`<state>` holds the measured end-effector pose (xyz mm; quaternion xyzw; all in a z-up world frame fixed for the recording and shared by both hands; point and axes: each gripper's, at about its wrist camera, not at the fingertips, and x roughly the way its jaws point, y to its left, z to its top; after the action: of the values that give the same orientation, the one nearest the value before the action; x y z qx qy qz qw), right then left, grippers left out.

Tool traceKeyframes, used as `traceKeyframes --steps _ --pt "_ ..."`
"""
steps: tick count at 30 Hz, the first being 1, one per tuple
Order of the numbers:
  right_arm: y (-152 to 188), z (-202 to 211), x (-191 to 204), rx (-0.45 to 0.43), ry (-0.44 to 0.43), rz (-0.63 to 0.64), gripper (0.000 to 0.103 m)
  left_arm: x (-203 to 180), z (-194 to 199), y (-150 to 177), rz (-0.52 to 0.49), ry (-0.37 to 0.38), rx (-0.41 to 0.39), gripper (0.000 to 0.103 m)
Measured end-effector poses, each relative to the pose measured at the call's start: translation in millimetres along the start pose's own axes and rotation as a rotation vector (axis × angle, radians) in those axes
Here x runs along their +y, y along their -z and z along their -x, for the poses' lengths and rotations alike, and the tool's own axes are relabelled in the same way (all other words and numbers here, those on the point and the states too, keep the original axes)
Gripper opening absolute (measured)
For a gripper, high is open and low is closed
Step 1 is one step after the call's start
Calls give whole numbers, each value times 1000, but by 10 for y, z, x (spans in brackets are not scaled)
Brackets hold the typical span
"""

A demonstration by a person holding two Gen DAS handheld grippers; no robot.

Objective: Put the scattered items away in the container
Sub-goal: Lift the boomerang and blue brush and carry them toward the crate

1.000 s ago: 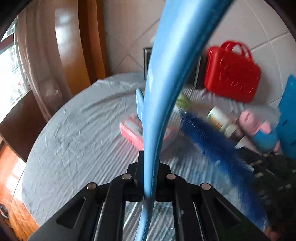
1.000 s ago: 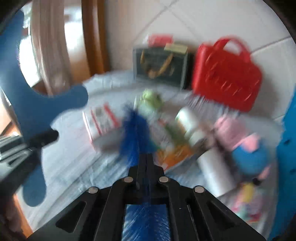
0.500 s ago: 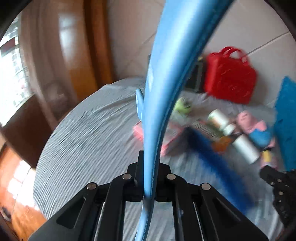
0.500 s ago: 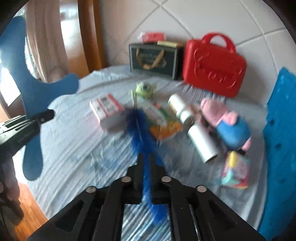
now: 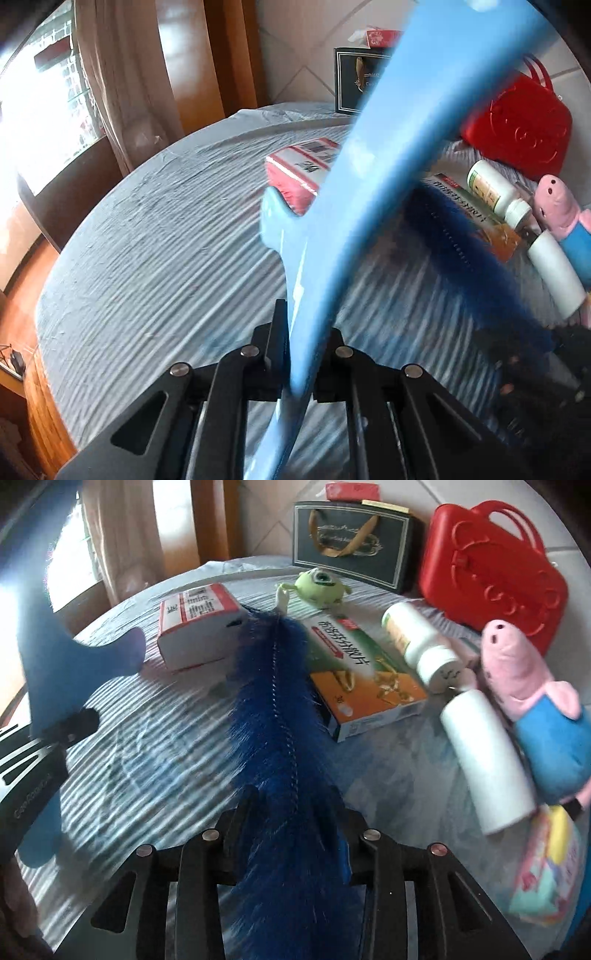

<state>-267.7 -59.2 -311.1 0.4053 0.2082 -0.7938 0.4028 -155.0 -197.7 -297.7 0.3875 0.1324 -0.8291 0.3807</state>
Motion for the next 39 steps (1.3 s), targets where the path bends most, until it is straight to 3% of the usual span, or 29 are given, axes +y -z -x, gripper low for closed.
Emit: traceKeyframes --steps 3,6,8,9,11,12,18,22,30,39 --pt "-41 -63 -32 -8 -15 2 39 -64 -67 -31 11 -15 -13 11" --pt "-95 -119 -11 -21 -6 28 52 -84 -95 -69 24 -23 -18 11" --pt "-128 -154 -13 -26 -9 32 54 -94 -111 -78 32 -28 -21 11" --pt "-141 -163 -16 -31 -7 29 52 -115 -122 -98 36 -29 -22 11" --pt "-142 -162 -14 -51 -8 27 35 -134 -133 -104 39 -31 -24 11" --pt "-136 -153 -23 -58 -9 19 22 -135 -134 -109 39 -32 -25 11" --pt "-100 8 -113 -99 -83 -51 17 -171 -74 -93 47 -17 -35 10" --pt "-129 254 -95 -157 -65 -49 17 -164 15 -117 53 -5 -43 8" --pt "-297 863 -48 -251 -37 -77 17 -84 572 -358 33 40 -112 8" --pt "-545 1847 94 -366 74 -142 17 45 1447 -865 -64 177 -242 8"
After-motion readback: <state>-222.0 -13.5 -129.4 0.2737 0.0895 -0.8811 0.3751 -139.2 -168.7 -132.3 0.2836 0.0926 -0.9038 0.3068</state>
